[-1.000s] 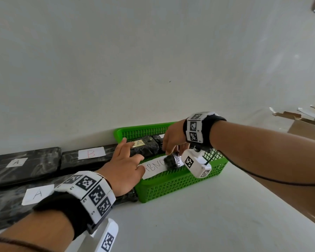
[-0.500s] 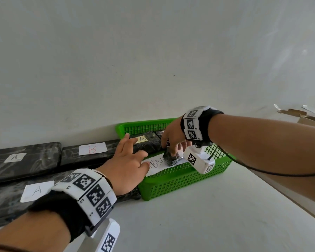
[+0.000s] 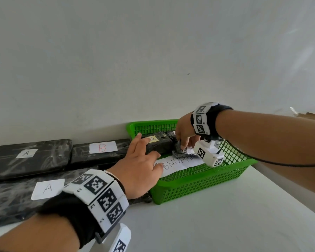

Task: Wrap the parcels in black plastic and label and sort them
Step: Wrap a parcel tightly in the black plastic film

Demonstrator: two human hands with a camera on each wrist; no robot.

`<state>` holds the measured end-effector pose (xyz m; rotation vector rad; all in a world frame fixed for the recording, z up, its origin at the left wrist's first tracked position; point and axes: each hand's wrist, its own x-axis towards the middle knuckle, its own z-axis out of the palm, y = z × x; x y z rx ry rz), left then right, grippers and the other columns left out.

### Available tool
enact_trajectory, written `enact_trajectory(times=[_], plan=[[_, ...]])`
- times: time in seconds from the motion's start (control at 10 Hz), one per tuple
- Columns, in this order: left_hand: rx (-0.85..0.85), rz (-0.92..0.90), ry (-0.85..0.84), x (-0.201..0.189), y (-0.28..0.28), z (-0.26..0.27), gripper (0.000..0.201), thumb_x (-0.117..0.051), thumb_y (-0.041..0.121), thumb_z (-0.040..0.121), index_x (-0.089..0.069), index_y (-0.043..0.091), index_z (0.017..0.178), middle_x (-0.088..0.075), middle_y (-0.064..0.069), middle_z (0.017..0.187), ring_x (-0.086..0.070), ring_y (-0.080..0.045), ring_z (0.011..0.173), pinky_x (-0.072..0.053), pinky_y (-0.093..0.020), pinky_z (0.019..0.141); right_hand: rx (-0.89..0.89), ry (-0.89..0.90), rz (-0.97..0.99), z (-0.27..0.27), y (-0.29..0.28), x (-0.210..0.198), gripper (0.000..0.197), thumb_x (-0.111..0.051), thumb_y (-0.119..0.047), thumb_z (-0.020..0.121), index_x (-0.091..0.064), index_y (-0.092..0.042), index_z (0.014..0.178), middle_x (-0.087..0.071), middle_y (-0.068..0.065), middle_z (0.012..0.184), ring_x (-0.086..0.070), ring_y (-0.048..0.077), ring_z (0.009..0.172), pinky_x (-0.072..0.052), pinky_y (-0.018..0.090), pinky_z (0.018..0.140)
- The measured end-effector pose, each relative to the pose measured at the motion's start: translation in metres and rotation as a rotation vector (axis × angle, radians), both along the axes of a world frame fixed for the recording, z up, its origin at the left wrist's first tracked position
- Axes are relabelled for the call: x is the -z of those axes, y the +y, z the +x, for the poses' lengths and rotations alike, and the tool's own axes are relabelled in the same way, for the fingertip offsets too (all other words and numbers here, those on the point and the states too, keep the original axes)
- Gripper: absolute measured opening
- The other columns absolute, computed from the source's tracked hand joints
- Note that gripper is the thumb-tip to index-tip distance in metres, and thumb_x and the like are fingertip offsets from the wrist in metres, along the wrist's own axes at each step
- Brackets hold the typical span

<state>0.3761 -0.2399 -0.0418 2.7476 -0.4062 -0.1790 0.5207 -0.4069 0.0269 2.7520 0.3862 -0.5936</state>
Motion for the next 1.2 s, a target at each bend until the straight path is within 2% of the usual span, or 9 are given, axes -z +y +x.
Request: enact_trajectory(times=[0.1,0.3,0.4,0.5,0.6,0.7,0.8,1.0,1.2], plan=[[-0.004,-0.019,-0.003,0.000,0.000,-0.001,0.050,-0.027,0.042,0.112,-0.032,0.027,0.159,0.014,0.005,0.171,0.032,-0.012,0.153,-0.009,-0.046,0.127,0.133,0.049,0.131,0.011,0.002,0.013,0.021,-0.078,-0.007,0.091,-0.076,-0.005,0.112,-0.076,0.016,0.121,-0.071,0.018,0.075,-0.056,0.020,0.050],[0.015,-0.017,0.008,0.000,0.000,0.000,0.050,-0.027,0.042,0.112,-0.033,0.026,0.158,0.014,0.005,0.171,0.033,-0.014,0.153,-0.008,-0.046,0.128,0.145,0.036,0.147,0.005,0.000,0.004,0.040,-0.078,-0.034,0.095,-0.073,0.000,0.114,-0.079,0.012,0.101,-0.076,0.033,0.108,-0.063,0.042,0.088],[0.007,-0.007,0.040,-0.003,-0.001,0.000,0.050,-0.028,0.044,0.111,-0.035,0.026,0.157,0.016,0.003,0.172,0.034,-0.016,0.153,-0.005,-0.048,0.128,0.177,0.023,0.202,-0.002,-0.008,-0.003,0.035,-0.076,-0.038,0.096,-0.074,-0.003,0.099,-0.074,0.004,0.083,-0.076,0.024,0.089,-0.062,0.040,0.092],[0.016,0.020,0.038,-0.005,0.000,0.002,0.050,-0.030,0.048,0.110,-0.045,0.021,0.150,0.010,0.000,0.173,0.030,-0.017,0.155,-0.004,-0.048,0.128,0.174,-0.012,0.304,-0.023,-0.010,-0.025,0.032,-0.069,-0.041,0.100,-0.072,-0.010,0.095,-0.075,0.000,0.087,-0.073,0.017,0.085,-0.060,0.040,0.097],[-0.006,-0.075,-0.035,-0.007,0.004,-0.002,0.050,-0.040,0.048,0.109,-0.051,0.017,0.147,-0.002,-0.001,0.174,0.017,-0.014,0.159,-0.003,-0.042,0.128,0.172,-0.034,0.499,-0.054,-0.003,-0.050,0.041,-0.065,-0.041,0.102,-0.070,-0.004,0.119,-0.076,0.009,0.115,-0.072,0.026,0.113,-0.059,0.043,0.101],[-0.024,-0.102,-0.083,-0.019,0.016,-0.018,0.054,-0.047,0.045,0.108,-0.043,0.017,0.153,-0.008,-0.007,0.174,0.005,-0.017,0.161,-0.005,-0.037,0.127,0.056,-0.065,0.478,-0.100,0.017,-0.065,0.046,-0.057,-0.047,0.105,-0.067,-0.003,0.104,-0.070,0.006,0.095,-0.068,0.021,0.089,-0.056,0.029,0.086],[-0.045,-0.079,-0.097,-0.039,0.040,-0.051,0.054,-0.052,0.040,0.106,-0.042,0.016,0.154,-0.032,-0.008,0.167,-0.025,-0.020,0.156,-0.023,-0.033,0.122,-0.140,-0.172,0.317,-0.147,0.037,-0.067,0.058,-0.046,-0.053,0.107,-0.069,-0.001,0.118,-0.068,0.010,0.117,-0.063,0.023,0.107,-0.046,0.031,0.092],[-0.244,0.041,-0.147,-0.071,0.122,-0.141,0.041,-0.055,0.043,0.104,-0.054,0.025,0.141,-0.063,0.000,0.136,-0.060,-0.020,0.116,-0.040,-0.028,0.086,-0.317,-0.141,0.496,-0.225,0.106,-0.031,0.045,-0.050,-0.044,0.107,-0.073,-0.007,0.116,-0.071,0.012,0.116,-0.066,0.031,0.108,-0.052,0.038,0.093],[-0.411,0.139,0.023,-0.079,0.206,-0.260,0.044,-0.064,0.051,0.096,-0.061,0.027,0.133,-0.063,0.008,0.135,-0.059,-0.013,0.121,-0.045,-0.031,0.105,-0.554,0.171,0.305,-0.311,0.195,0.052,0.061,-0.041,-0.058,0.108,-0.068,-0.009,0.131,-0.063,0.009,0.139,-0.055,0.030,0.133,-0.042,0.044,0.115]])
